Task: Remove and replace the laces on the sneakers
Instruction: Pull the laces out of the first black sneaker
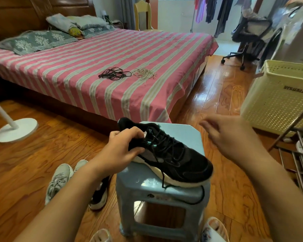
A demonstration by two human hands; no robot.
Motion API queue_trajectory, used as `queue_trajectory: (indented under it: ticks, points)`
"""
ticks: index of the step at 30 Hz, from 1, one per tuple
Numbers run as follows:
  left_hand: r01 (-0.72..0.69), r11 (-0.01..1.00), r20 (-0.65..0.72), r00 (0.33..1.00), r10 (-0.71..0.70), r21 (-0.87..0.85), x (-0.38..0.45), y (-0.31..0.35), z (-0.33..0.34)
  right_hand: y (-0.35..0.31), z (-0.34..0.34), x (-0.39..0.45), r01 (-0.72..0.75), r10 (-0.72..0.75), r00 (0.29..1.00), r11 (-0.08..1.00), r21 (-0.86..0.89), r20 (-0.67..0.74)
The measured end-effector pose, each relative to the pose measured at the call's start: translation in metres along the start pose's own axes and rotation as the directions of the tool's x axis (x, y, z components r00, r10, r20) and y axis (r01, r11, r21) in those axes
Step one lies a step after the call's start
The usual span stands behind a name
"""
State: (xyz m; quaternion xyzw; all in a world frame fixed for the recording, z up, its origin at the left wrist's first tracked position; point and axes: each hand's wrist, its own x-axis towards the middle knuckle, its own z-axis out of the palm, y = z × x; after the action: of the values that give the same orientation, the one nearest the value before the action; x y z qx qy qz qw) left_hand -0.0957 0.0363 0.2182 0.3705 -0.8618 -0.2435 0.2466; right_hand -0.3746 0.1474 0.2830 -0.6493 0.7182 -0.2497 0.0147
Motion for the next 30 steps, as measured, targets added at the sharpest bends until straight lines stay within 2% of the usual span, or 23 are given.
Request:
queue_trajectory:
  ticks: [1, 2, 4, 6, 9, 10, 11, 12, 13, 14, 15, 16, 17, 18, 19, 21, 23, 25, 26, 27, 28, 29, 30]
  points:
    - [-0.014, 1.000, 0.012, 1.000, 0.015, -0.010, -0.001, 0.001, -0.001, -0.004, 0.011, 0.007, 0.133, -0.130, 0.985, 0.991, 0.017, -0.113]
    - [-0.027, 1.000, 0.023, 0.999, 0.027, -0.013, -0.001, 0.001, -0.001, -0.011, 0.026, 0.012, 0.255, -0.247, 0.964, 0.964, 0.071, -0.102]
    - [-0.042, 0.999, 0.034, 0.999, 0.042, -0.009, 0.001, 0.001, -0.002, -0.027, 0.063, 0.018, 0.394, -0.398, 0.917, 0.910, 0.131, 0.010]
    - [-0.056, 0.998, 0.044, 0.997, 0.058, -0.030, 0.004, -0.001, -0.004, -0.036, 0.083, 0.023, 0.438, -0.443, 0.897, 0.888, 0.138, 0.005]
    - [-0.061, 0.998, 0.039, 0.997, 0.062, -0.036, 0.004, -0.001, -0.002, -0.030, 0.079, 0.036, 0.448, -0.457, 0.889, 0.882, 0.143, 0.032]
    - [-0.060, 0.998, 0.029, 0.998, 0.060, -0.027, 0.004, -0.001, 0.000, -0.025, 0.077, 0.039, 0.407, -0.417, 0.909, 0.894, 0.188, 0.013]
    - [-0.061, 0.998, 0.021, 0.998, 0.061, -0.020, 0.006, 0.000, 0.001, -0.020, 0.076, 0.042, 0.256, -0.260, 0.965, 0.910, 0.327, -0.034]
    - [-0.058, 0.998, 0.024, 0.998, 0.059, -0.026, 0.007, 0.000, 0.002, -0.015, 0.074, 0.044, 0.023, -0.007, 0.999, 0.834, 0.552, -0.031]
    - [-0.064, 0.997, 0.025, 0.998, 0.065, -0.041, 0.008, 0.000, 0.003, -0.011, 0.073, 0.045, -0.191, 0.216, 0.975, 0.692, 0.696, 0.053]
    - [-0.077, 0.996, 0.025, 0.997, 0.079, -0.050, 0.010, 0.000, 0.004, -0.007, 0.073, 0.045, -0.341, 0.333, 0.928, 0.587, 0.734, 0.165]
    - [-0.084, 0.995, 0.031, 0.996, 0.085, -0.044, 0.011, 0.000, 0.006, -0.006, 0.072, 0.043, -0.380, 0.344, 0.919, 0.636, 0.672, 0.194]
    - [-0.083, 0.996, 0.032, 0.996, 0.084, -0.030, 0.013, 0.002, 0.008, -0.008, 0.071, 0.040, -0.291, 0.263, 0.956, 0.772, 0.565, 0.132]
    - [-0.085, 0.996, 0.025, 0.996, 0.085, -0.014, 0.014, 0.002, 0.009, -0.013, 0.069, 0.036, -0.107, 0.108, 0.994, 0.880, 0.464, 0.026]
    - [-0.088, 0.996, 0.019, 0.996, 0.088, -0.007, 0.015, 0.001, 0.011, -0.017, 0.067, 0.033, 0.101, -0.087, 0.995, 0.916, 0.389, -0.054]
    - [-0.093, 0.996, 0.014, 0.996, 0.093, -0.005, 0.016, 0.000, 0.012, -0.024, 0.064, 0.030, 0.253, -0.247, 0.967, 0.907, 0.336, -0.064]
    - [-0.094, 0.996, 0.010, 0.996, 0.094, -0.002, 0.016, -0.002, 0.012, -0.030, 0.065, 0.029, 0.430, -0.432, 0.901, 0.884, 0.181, -0.031]
    - [-0.089, 0.996, 0.015, 0.996, 0.089, -0.010, 0.016, -0.001, 0.010, -0.029, 0.072, 0.030, 0.490, -0.489, 0.872, 0.869, 0.066, -0.025]
    - [-0.093, 0.995, 0.022, 0.995, 0.094, -0.026, 0.014, -0.001, 0.009, -0.026, 0.073, 0.029, 0.510, -0.503, 0.860, 0.857, 0.077, -0.090]
    - [-0.093, 0.995, 0.029, 0.995, 0.094, -0.035, 0.013, -0.001, 0.008, -0.024, 0.072, 0.029, 0.485, -0.468, 0.872, 0.866, 0.120, -0.142]
    - [-0.091, 0.995, 0.034, 0.995, 0.092, -0.041, 0.012, -0.001, 0.007, -0.020, 0.071, 0.030, 0.410, -0.370, 0.905, 0.891, 0.197, -0.207]
    - [-0.087, 0.995, 0.036, 0.995, 0.088, -0.045, 0.012, -0.001, 0.005, -0.014, 0.070, 0.033, 0.278, -0.201, 0.946, 0.906, 0.319, -0.254]
    - [-0.083, 0.996, 0.034, 0.996, 0.085, -0.044, 0.012, 0.000, 0.005, -0.008, 0.071, 0.036, 0.115, 0.009, 0.967, 0.875, 0.469, -0.253]
    - [-0.082, 0.996, 0.032, 0.996, 0.084, -0.045, 0.012, 0.000, 0.004, -0.002, 0.073, 0.039, -0.027, 0.194, 0.957, 0.796, 0.605, -0.213]
